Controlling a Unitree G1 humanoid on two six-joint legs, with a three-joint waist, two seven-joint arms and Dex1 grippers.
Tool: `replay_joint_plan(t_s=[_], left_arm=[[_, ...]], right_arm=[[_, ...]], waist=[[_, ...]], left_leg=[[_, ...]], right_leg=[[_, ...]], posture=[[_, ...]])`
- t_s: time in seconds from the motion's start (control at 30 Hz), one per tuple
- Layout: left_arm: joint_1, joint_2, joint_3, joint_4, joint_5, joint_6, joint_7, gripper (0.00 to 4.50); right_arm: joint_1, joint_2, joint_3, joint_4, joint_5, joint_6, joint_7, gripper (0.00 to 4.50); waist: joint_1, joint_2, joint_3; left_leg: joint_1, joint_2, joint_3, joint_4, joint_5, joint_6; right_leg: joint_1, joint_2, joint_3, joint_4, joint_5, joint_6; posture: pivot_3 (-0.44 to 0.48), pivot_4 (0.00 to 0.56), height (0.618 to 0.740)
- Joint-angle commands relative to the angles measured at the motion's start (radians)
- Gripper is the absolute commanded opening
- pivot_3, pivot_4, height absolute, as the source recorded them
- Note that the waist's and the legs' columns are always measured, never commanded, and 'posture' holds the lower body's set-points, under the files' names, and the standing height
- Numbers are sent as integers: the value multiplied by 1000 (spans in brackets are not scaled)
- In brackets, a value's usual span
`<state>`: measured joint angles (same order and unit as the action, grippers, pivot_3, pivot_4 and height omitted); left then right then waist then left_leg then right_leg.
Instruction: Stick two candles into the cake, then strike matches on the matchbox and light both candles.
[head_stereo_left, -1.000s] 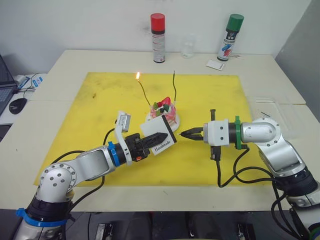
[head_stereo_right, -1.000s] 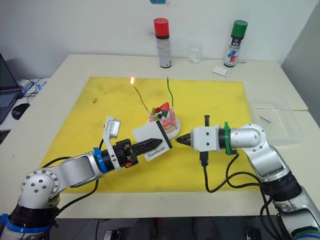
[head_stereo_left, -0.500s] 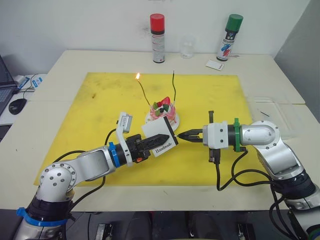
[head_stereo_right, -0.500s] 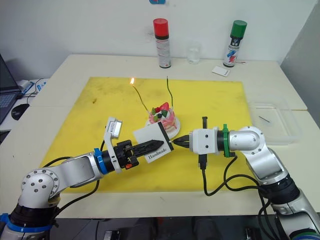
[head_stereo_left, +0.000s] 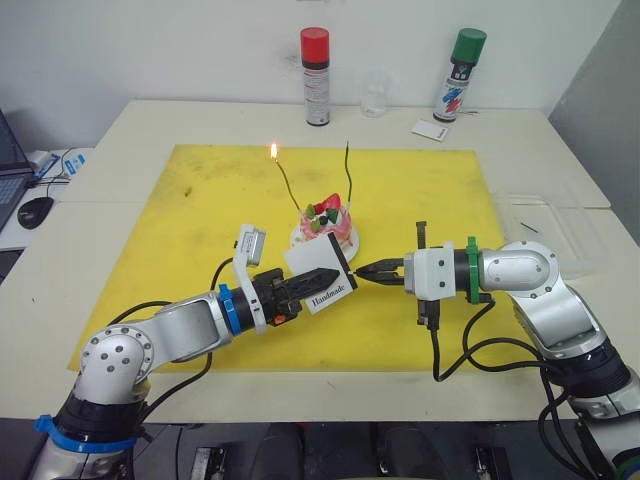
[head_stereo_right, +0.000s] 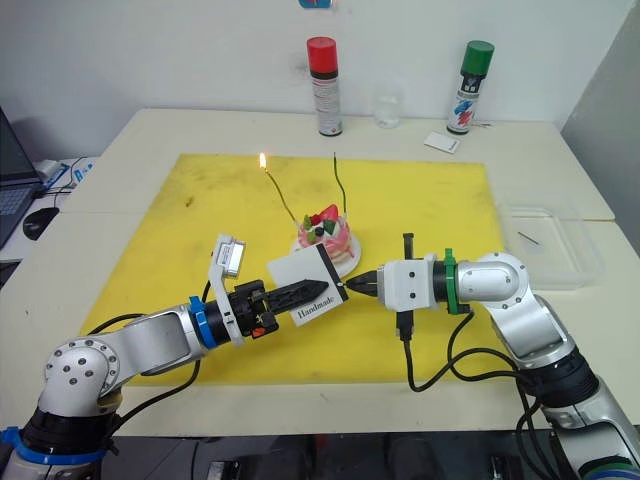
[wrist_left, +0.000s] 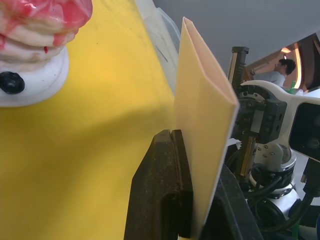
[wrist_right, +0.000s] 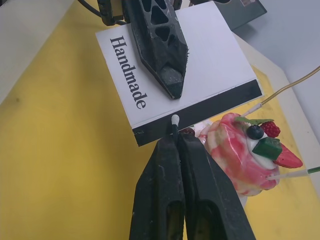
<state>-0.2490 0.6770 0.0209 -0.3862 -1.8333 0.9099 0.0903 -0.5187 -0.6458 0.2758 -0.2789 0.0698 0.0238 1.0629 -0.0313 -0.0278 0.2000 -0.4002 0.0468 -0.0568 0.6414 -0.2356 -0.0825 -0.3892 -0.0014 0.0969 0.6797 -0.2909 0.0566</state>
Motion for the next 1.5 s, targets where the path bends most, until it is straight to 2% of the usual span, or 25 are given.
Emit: replay_joint_plan(t_s=[0.03,0.27,0.37,0.5,0.6,0.77,0.9,0.97,1.17,1.5], left_arm=[[-13,0,0,-37,-21,3,-10,0],[-28,1,2,-45,-51,-5,-2,0],[-43,1,13,-41,-77,-18,9,0],[-79,7,39,12,-91,-29,4,0],[-66,21,47,17,-88,-17,-4,0],[31,80,82,-22,-110,6,-22,0],[135,150,116,-67,-119,35,-60,0],[163,165,118,-91,-116,33,-72,0],[148,149,83,-113,-106,-1,-63,0],[141,152,71,-120,-100,-11,-64,0]], right_arm=[[12,-8,1,-15,-19,-5,-9,42],[36,-15,21,-27,-39,1,6,42],[52,-42,21,-33,-31,-15,36,42],[107,-141,21,-70,19,-69,157,42],[93,-156,-9,-35,34,-73,161,42],[-23,-98,-54,87,33,-22,91,42],[-143,9,-104,200,30,75,-46,42],[-191,48,-120,248,14,64,-99,42],[-298,137,-150,325,5,-31,-206,42],[-341,158,-153,349,7,-102,-238,42]], waist=[[0,0,0],[0,0,0],[1,0,0],[7,0,0],[-2,0,0],[-18,0,0],[-21,0,0],[-19,0,0],[1,0,0],[-1,0,0]], left_leg=[[0,0,0,0,0,0],[0,0,0,0,0,0],[0,0,0,0,0,0],[0,0,0,1,0,0],[0,-1,0,1,0,0],[2,0,0,1,0,0],[1,0,0,1,0,0],[1,0,0,1,0,0],[0,0,0,1,0,0],[0,0,0,1,0,0]], right_leg=[[0,0,0,0,0,0],[0,0,0,0,0,0],[0,0,0,0,0,0],[1,0,0,0,0,0],[1,-1,0,-1,0,0],[1,0,0,1,1,1],[1,0,0,1,1,0],[0,0,0,1,1,0],[0,0,0,0,1,0],[0,0,0,0,1,0]], posture=[[0,150,740],[0,150,740],[0,150,740],[0,150,740],[0,150,740],[0,150,740],[0,150,740],[0,150,740],[0,150,740],[0,150,740]])
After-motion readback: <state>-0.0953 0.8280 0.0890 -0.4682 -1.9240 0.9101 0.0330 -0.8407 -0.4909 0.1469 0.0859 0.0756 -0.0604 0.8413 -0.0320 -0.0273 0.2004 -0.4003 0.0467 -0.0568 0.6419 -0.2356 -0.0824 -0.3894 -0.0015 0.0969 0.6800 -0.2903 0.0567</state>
